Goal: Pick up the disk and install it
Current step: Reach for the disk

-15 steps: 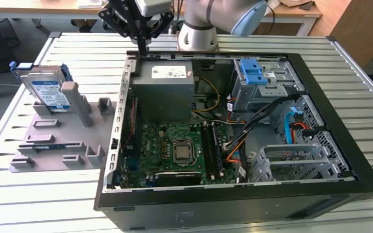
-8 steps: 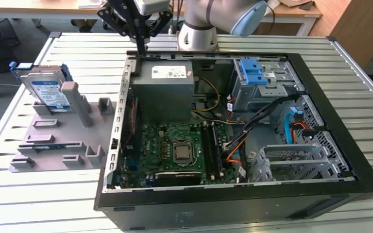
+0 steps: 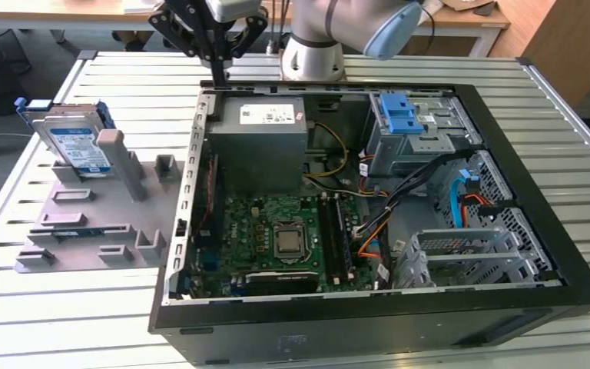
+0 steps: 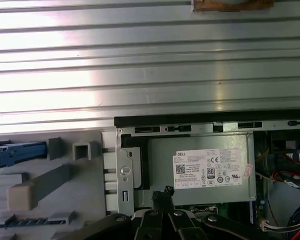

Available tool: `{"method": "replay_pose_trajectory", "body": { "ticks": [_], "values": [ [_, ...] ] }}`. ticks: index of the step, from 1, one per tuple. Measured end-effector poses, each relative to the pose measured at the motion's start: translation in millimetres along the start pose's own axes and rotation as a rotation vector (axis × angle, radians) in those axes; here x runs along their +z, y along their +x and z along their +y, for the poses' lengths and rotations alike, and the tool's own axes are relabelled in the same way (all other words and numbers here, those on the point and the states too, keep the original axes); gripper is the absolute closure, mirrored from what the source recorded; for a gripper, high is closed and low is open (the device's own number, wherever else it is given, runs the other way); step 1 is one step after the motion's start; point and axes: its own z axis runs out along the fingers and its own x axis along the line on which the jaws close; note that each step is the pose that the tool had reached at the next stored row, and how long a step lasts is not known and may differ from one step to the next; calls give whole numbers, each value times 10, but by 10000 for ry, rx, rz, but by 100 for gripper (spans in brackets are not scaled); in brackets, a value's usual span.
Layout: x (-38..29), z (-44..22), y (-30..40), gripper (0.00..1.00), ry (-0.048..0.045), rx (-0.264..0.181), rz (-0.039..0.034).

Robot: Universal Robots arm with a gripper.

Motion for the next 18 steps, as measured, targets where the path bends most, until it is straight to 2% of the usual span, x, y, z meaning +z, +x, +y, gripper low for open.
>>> {"method": "replay_pose_trajectory", "body": {
  "ticks": [1, 4, 12, 14, 18],
  "values": [
    [1, 8, 10, 89, 36, -1, -3],
    [6, 20, 54, 89, 44, 0, -3],
    [9, 4, 299, 89, 42, 0, -4],
    [9, 3, 323, 89, 43, 0, -5],
    [8, 3, 323, 89, 44, -1, -3]
  ]
}}
